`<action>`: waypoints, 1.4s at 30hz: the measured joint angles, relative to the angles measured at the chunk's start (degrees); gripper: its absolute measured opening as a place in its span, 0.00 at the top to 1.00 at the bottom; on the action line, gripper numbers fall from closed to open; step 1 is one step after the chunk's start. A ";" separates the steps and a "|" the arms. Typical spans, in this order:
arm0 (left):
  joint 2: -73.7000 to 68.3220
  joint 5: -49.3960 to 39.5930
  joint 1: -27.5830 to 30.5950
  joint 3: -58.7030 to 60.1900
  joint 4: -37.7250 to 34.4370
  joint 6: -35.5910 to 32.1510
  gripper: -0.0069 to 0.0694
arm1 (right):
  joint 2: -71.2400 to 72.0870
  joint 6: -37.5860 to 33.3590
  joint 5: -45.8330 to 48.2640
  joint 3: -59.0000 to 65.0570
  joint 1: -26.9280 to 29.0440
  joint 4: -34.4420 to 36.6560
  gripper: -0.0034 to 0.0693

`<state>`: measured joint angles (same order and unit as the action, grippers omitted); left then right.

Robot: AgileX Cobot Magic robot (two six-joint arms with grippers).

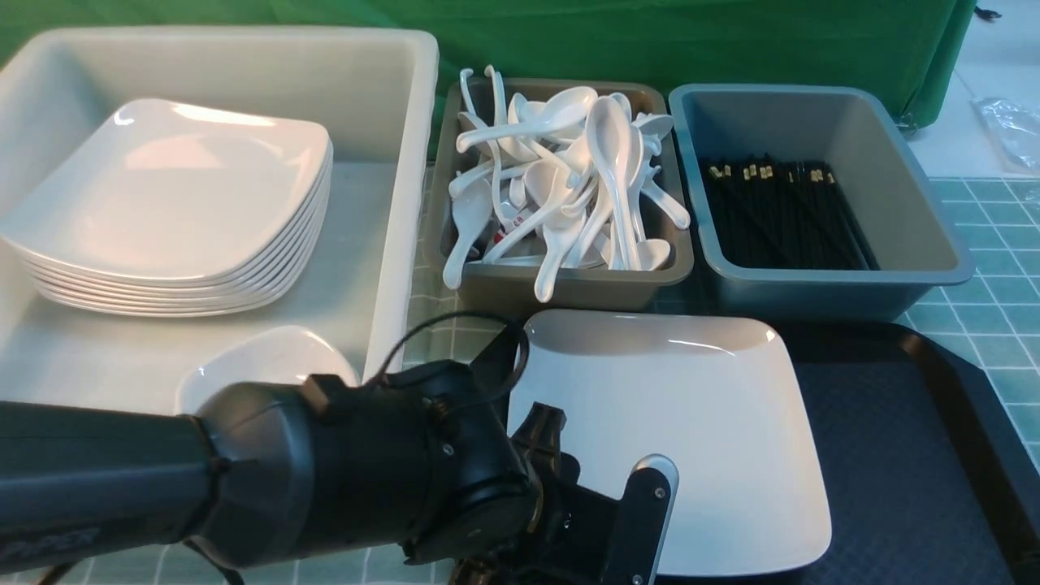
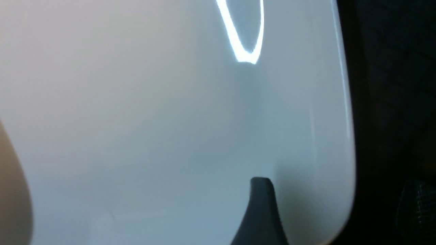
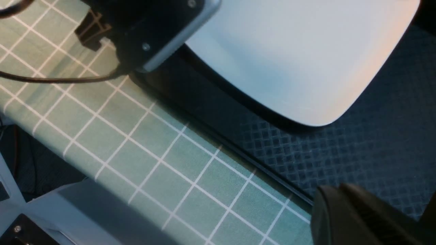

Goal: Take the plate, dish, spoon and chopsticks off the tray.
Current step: Use the left arm to grab a plate from the dinner plate, then use the left arm to put the plate into the large storage box on the left

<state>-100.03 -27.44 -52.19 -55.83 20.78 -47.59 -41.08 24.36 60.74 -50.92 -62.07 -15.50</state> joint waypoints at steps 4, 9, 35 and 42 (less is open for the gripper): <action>-1.69 1.80 0.26 0.00 3.55 0.11 0.33 | 0.04 -0.07 -0.24 0.14 0.00 0.00 0.87; -2.31 2.28 1.45 -0.37 5.60 0.22 0.39 | 0.04 -0.28 -0.41 0.25 0.00 0.00 0.86; 11.91 -2.33 -6.69 -0.44 1.85 12.27 0.87 | 0.04 -1.39 -0.41 0.25 0.00 -0.05 0.85; 19.85 -4.53 -10.95 -0.34 0.09 13.51 0.88 | 0.04 -0.71 -0.13 -0.15 0.00 -2.99 0.85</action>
<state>-80.18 -31.97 -63.13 -56.17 20.87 -34.08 -41.03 23.65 60.61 -51.07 -62.07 -18.49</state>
